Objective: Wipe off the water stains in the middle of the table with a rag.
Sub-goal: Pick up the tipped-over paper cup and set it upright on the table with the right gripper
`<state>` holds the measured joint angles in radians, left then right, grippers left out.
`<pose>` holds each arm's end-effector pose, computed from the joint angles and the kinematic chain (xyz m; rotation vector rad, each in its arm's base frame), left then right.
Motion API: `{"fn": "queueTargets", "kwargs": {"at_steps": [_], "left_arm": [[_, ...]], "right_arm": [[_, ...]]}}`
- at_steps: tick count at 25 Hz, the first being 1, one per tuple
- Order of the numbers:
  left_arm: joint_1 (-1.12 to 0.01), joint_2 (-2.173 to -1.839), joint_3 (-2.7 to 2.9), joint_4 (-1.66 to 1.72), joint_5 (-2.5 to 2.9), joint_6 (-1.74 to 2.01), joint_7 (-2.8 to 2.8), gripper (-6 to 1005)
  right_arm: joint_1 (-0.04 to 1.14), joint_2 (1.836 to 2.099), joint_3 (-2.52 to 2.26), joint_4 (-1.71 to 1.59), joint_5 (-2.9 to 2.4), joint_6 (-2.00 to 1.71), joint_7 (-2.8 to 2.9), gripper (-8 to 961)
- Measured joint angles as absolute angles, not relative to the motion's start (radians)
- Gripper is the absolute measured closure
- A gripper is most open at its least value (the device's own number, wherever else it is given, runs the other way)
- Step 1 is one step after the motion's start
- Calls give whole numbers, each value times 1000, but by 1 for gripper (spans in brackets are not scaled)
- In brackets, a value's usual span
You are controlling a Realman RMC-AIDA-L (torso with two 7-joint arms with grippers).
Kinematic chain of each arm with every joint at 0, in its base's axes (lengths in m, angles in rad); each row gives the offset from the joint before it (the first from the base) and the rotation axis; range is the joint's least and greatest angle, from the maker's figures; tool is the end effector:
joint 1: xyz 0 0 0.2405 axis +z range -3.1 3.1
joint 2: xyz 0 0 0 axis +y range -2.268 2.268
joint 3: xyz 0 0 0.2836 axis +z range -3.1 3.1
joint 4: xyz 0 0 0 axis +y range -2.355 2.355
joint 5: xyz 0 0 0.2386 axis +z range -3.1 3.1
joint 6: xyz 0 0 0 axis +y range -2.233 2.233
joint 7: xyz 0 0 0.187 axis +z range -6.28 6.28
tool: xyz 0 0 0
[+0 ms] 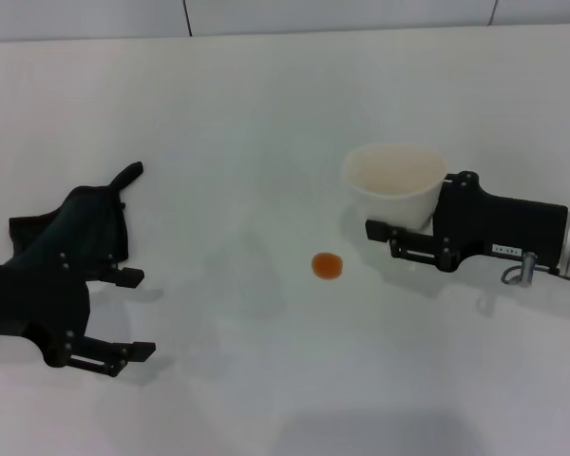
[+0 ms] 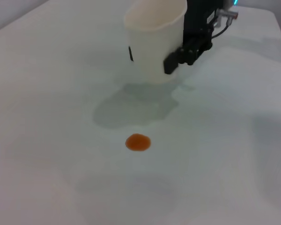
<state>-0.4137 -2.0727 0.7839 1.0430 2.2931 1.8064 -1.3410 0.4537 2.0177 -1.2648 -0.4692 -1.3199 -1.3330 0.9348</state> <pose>-0.3116 0.3255 -0.0106 -3.0161 -0.2982 -0.1660 0.2787 0.3732 -0.0879 -2.6196 0.2699 0.7879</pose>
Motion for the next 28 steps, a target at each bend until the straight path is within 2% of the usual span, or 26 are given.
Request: {"fn": "queueTargets", "kwargs": {"at_steps": [9, 14, 28], "left_arm": [[-410, -2075, 783, 1043, 2292, 1806, -1331, 113], [-408, -2076, 783, 1043, 2290, 1807, -1330, 113], [-408, -2077, 784, 1043, 2280, 1807, -1331, 113]], "right_arm": [[468, 2028, -1274, -256, -1131, -1343, 662, 373], [474, 2028, -1281, -191, -1098, -1349, 571, 307], [479, 2028, -1286, -92, -1102, -1301, 458, 238]]}}
